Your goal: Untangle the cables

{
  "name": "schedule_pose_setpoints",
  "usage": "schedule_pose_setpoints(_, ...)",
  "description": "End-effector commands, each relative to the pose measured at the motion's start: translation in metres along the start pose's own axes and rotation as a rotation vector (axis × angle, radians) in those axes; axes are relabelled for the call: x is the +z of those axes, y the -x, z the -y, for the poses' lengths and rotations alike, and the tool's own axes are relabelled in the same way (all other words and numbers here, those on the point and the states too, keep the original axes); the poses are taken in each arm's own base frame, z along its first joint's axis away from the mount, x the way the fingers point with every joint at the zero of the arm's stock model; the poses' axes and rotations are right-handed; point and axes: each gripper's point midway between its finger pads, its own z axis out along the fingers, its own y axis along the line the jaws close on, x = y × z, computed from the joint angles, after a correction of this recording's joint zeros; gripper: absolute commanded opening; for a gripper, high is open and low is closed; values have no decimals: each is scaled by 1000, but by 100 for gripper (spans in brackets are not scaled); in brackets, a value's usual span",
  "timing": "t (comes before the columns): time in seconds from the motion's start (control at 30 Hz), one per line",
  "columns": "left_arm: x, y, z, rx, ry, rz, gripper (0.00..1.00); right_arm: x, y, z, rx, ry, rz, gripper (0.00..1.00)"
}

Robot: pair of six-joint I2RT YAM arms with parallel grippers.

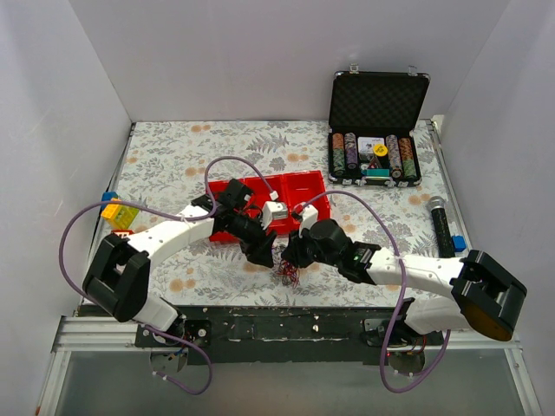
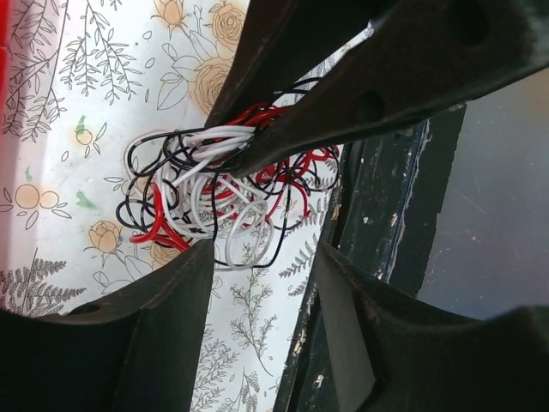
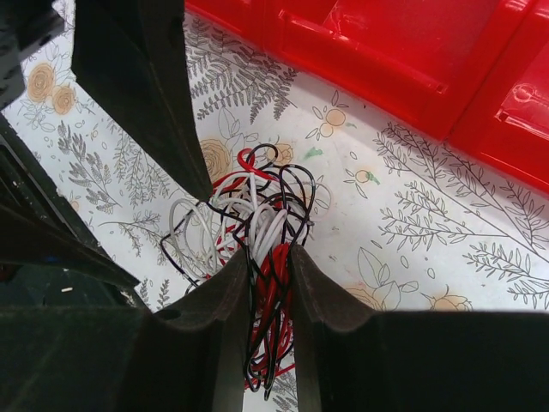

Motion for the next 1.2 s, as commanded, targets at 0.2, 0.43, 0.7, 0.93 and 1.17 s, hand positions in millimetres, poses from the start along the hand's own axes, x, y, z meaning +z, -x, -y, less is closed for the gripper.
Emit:
schedule_pose_setpoints(0.2, 14, -6, -11, 1, 4, -31, 19, 2, 12, -4, -12, -1, 49, 29)
schedule_pose_setpoints(0.43, 1, 8, -9, 28, 56, 20, 15, -2, 4, 4, -14, -31, 39, 32)
schedule_pose_setpoints(0.7, -2, 14, -6, 24, 66, 59, 3, -3, -5, 7, 0, -38, 24, 38)
schedule_pose_setpoints(0.93, 3, 12, -7, 1, 51, 49, 38, -7, -6, 9, 3, -47, 32, 39)
schedule_pose_setpoints(1.17, 19, -1, -8, -30, 12, 12, 62, -6, -4, 7, 10, -40, 44, 38)
